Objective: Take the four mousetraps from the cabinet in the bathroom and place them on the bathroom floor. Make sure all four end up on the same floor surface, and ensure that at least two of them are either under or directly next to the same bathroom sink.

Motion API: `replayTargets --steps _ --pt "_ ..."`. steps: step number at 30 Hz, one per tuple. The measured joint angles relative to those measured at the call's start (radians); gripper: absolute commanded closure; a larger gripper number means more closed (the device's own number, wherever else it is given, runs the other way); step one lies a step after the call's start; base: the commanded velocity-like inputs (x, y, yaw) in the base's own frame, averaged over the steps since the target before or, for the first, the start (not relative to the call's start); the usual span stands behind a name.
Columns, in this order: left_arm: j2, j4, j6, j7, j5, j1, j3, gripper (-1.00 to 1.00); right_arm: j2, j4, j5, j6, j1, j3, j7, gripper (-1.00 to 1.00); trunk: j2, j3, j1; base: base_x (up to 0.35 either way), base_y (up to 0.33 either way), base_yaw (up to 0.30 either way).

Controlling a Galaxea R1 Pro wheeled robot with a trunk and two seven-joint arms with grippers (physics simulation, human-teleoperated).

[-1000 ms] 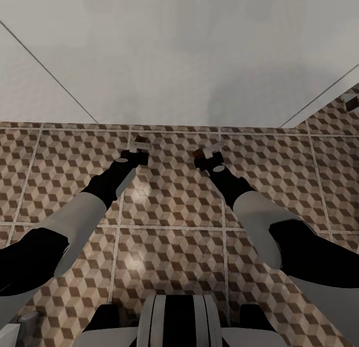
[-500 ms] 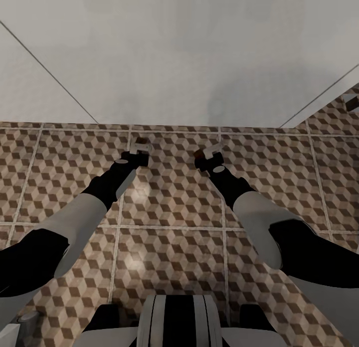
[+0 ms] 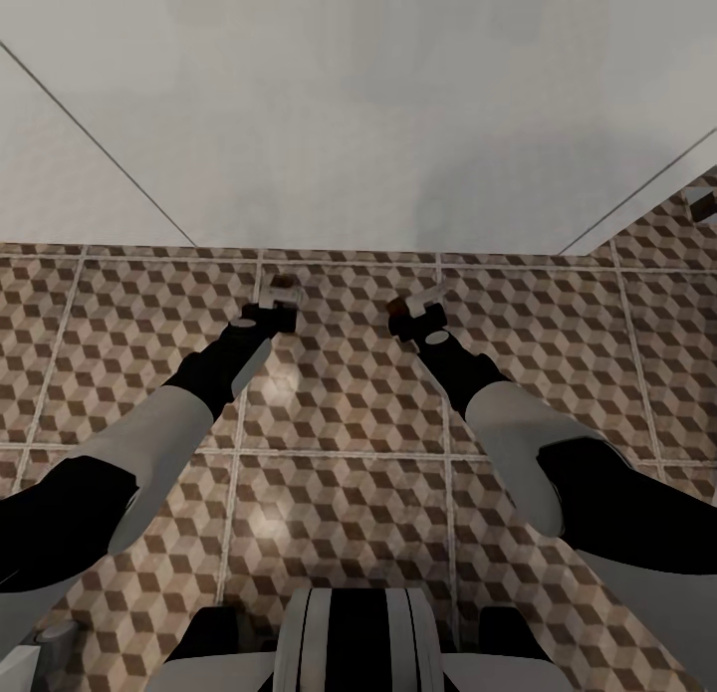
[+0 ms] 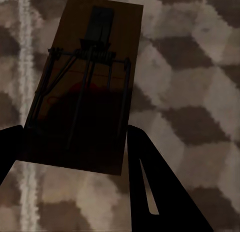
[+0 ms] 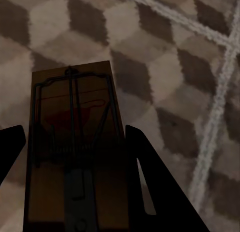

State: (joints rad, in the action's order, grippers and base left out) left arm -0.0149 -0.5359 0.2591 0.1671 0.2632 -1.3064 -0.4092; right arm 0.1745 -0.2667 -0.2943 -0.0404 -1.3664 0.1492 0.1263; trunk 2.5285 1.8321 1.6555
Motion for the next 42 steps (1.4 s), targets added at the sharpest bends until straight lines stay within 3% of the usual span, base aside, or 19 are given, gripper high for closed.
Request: replayTargets --steps 40,41,42 --pt "-0.006 0.034 -0.002 0.0 0.0 0.0 0.0 1.0 0.0 -0.001 -0.001 0.004 0.0 0.002 0.0 1.0 0.0 0.0 0.0 0.0 0.0 0.0" --pt "-0.006 0.034 -0.002 0.0 0.0 0.0 0.0 1.0 0.0 -0.002 -0.001 0.01 0.0 0.002 0.0 -1.0 0.0 0.0 0.0 0.0 0.0 0.0" --pt "-0.006 0.034 -0.002 0.0 0.0 0.0 0.0 1.0 0.0 -0.002 -0.001 0.013 0.0 0.002 0.0 -1.0 0.0 0.0 0.0 0.0 0.0 0.0"
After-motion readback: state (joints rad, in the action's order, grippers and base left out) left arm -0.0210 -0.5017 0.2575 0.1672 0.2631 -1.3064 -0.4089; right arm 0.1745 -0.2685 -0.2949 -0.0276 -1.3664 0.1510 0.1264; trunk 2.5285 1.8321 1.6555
